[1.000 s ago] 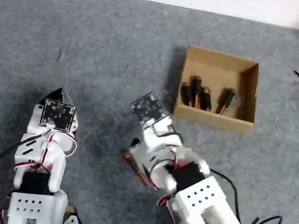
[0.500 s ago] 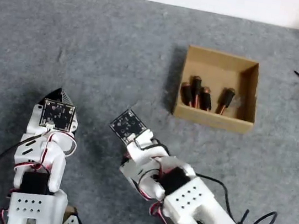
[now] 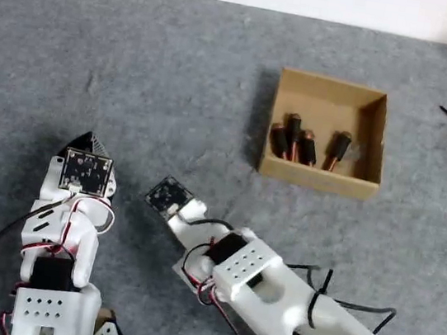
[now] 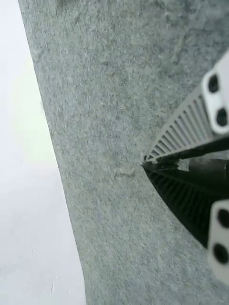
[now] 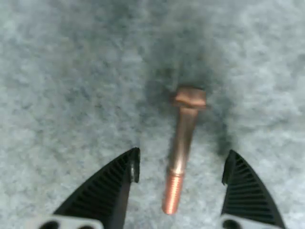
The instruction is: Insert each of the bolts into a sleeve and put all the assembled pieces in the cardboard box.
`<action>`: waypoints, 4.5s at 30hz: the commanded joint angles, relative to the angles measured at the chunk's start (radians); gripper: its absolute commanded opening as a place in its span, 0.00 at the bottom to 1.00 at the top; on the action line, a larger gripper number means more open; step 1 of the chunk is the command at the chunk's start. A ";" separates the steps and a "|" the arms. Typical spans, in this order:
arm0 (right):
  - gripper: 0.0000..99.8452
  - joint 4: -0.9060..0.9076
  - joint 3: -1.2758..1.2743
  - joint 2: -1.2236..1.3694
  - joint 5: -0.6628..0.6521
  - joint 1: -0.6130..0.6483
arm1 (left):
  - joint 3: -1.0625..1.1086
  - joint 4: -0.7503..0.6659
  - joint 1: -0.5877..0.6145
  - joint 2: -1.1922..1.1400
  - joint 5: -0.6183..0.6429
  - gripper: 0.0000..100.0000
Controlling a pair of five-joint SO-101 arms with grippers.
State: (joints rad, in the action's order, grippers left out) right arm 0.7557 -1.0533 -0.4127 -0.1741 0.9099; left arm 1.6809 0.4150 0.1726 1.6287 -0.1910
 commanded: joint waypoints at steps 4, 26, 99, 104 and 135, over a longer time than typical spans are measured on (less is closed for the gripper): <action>0.25 -0.001 0.042 0.002 -0.011 0.008 | 0.024 -0.026 0.007 0.013 -0.002 0.00; 0.25 -0.136 0.036 0.001 -0.011 -0.197 | -0.005 -0.026 0.217 0.021 -0.002 0.00; 0.25 -0.332 0.042 -0.010 0.057 -0.705 | -0.986 0.957 0.236 -0.753 -0.129 0.00; 0.25 -0.369 0.044 0.001 0.084 -0.797 | -1.027 0.976 0.134 -0.961 -0.132 0.00; 0.25 -0.415 0.039 0.002 0.118 -0.835 | -1.144 0.427 0.206 -1.621 -0.344 0.16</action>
State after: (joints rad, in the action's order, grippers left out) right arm 0.3644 -1.0487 -0.4066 -0.0560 0.0813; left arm 0.5900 0.8539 0.3644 -0.0008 -0.4902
